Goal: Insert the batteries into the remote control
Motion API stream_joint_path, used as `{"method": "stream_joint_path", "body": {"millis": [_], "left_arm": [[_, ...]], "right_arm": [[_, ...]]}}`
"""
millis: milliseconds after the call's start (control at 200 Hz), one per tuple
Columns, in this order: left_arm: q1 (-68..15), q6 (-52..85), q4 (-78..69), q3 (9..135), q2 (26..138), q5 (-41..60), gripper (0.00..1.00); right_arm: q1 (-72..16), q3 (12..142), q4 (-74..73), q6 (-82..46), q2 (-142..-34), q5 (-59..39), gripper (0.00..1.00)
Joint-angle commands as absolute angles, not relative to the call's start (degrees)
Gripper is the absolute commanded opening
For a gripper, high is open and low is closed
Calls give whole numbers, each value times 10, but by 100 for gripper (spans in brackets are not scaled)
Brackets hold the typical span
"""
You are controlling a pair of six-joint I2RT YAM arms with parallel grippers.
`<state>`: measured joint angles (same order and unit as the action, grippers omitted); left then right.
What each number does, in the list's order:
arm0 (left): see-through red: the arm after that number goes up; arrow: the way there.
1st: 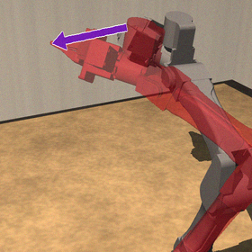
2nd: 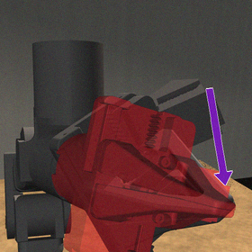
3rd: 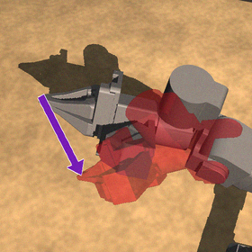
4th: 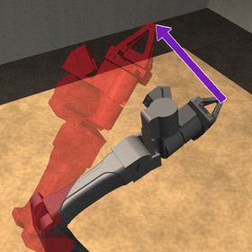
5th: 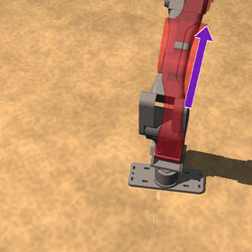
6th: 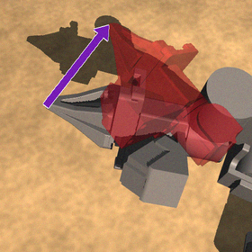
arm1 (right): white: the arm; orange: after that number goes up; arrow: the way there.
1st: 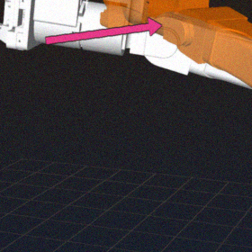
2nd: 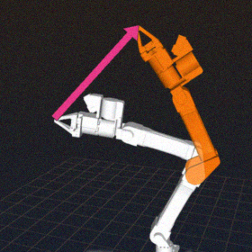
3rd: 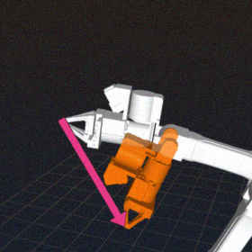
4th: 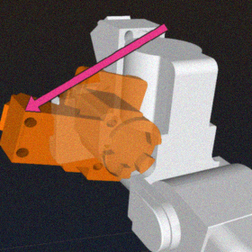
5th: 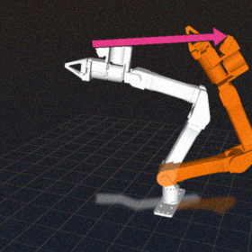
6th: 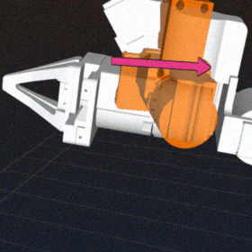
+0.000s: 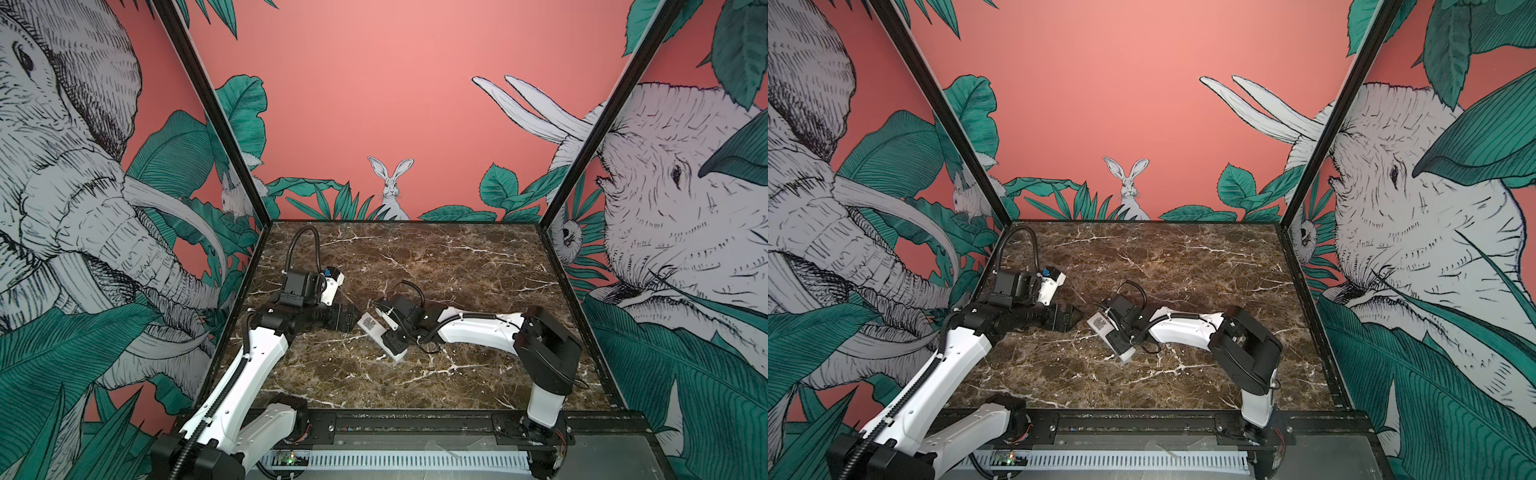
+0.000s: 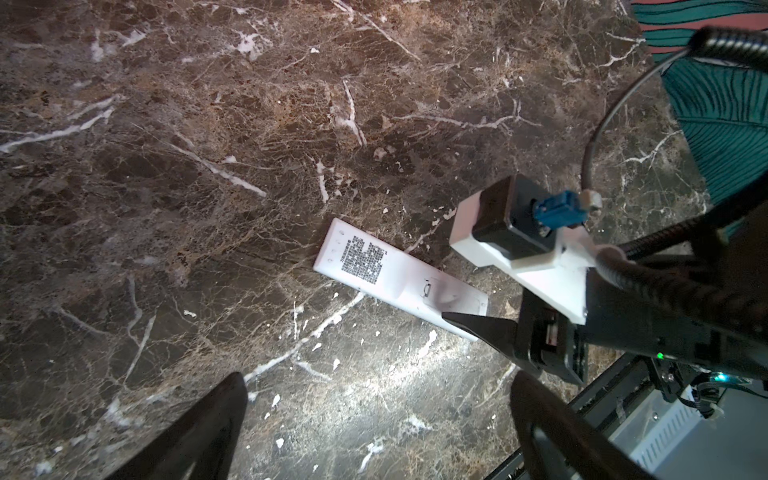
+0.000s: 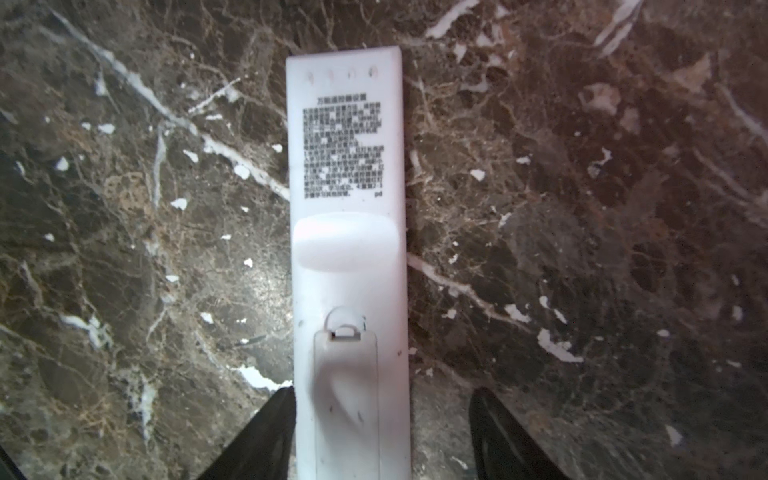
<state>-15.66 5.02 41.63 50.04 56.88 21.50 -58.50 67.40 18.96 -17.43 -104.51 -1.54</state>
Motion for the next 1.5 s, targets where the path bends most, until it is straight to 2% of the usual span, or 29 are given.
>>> {"method": "stream_joint_path", "body": {"millis": [0, 55, 145, 390, 495, 630, 770, 925, 1125, 1360, 1495], "left_arm": [[-154, 54, 411, 492, 559, 210, 99], [-155, 54, 411, 492, 558, 211, 99], [-155, 54, 412, 493, 556, 211, 99], [-155, 62, 414, 494, 541, 218, 99], [-155, 71, 408, 490, 536, 227, 99], [-155, 98, 376, 474, 529, 248, 99], [-156, 156, 305, 444, 525, 289, 99], [-161, 189, 218, 417, 489, 308, 99], [-165, 248, 52, 373, 464, 402, 99], [-206, 303, -144, 342, 517, 464, 100], [-215, 318, -184, 354, 541, 453, 99]], "right_arm": [[-591, 668, 201, -168, -1031, -11, 77], [-593, 668, 201, -168, -1038, -15, 82], [-599, 674, 204, -168, -1055, -15, 84], [-611, 693, 206, -172, -1097, 1, 82], [-613, 697, 214, -173, -1106, 15, 73], [-615, 705, 232, -173, -1109, 31, 46], [-609, 711, 237, -168, -1079, 24, 39], [-559, 691, 202, -187, -999, -62, 32], [-477, 636, 119, -239, -896, -219, 31], [-432, 581, -13, -308, -813, -396, 29], [-425, 559, -98, -361, -783, -473, 28]]}}
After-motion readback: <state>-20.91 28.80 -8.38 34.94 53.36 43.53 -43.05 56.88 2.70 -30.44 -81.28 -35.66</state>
